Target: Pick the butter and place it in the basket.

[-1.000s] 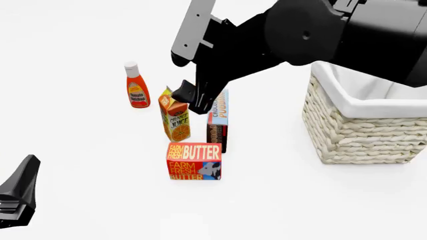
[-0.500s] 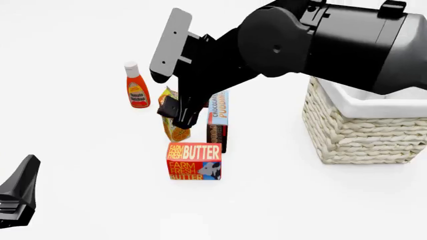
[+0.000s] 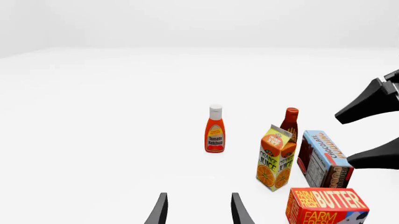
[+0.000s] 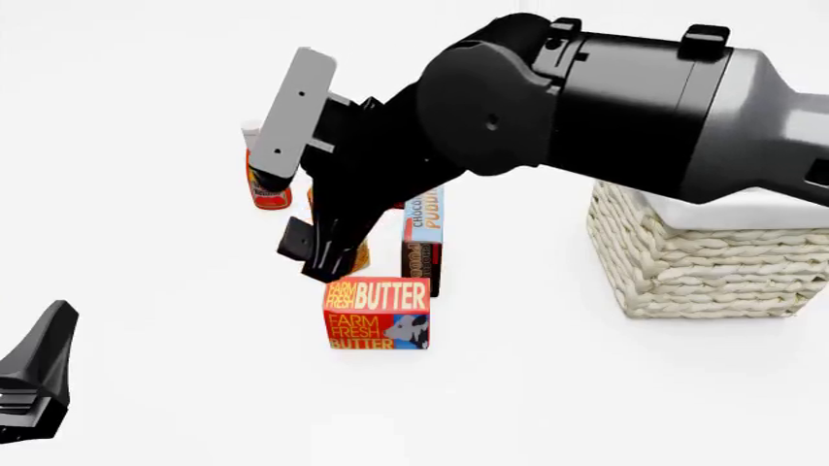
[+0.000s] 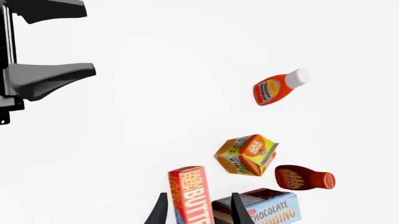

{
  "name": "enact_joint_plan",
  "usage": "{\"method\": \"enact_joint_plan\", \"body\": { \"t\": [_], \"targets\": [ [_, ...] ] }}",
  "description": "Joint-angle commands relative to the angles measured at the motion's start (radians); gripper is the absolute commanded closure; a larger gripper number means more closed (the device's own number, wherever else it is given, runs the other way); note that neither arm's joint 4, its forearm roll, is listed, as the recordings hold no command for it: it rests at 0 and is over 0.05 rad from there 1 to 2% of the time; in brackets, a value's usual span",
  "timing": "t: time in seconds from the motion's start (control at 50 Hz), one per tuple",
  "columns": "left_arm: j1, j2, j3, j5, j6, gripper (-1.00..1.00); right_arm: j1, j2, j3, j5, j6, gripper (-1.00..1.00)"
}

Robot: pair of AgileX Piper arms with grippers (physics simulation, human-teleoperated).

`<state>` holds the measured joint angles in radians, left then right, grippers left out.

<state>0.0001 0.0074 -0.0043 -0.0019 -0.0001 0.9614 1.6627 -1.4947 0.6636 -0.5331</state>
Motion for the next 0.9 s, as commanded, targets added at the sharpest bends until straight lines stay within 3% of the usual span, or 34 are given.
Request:
{"method": "enact_joint_plan", "body": {
  "t": [0.02, 0.9],
  "targets": [
    [0.0, 0.0, 0.0, 0.0, 0.0, -1.0, 0.005, 0.015, 0.0, 0.003, 0.013, -1.0],
    [0.0, 0.0, 0.0, 0.0, 0.0, -1.0, -0.018, 0.1, -0.017, -0.005, 0.023, -1.0]
  ]
}}
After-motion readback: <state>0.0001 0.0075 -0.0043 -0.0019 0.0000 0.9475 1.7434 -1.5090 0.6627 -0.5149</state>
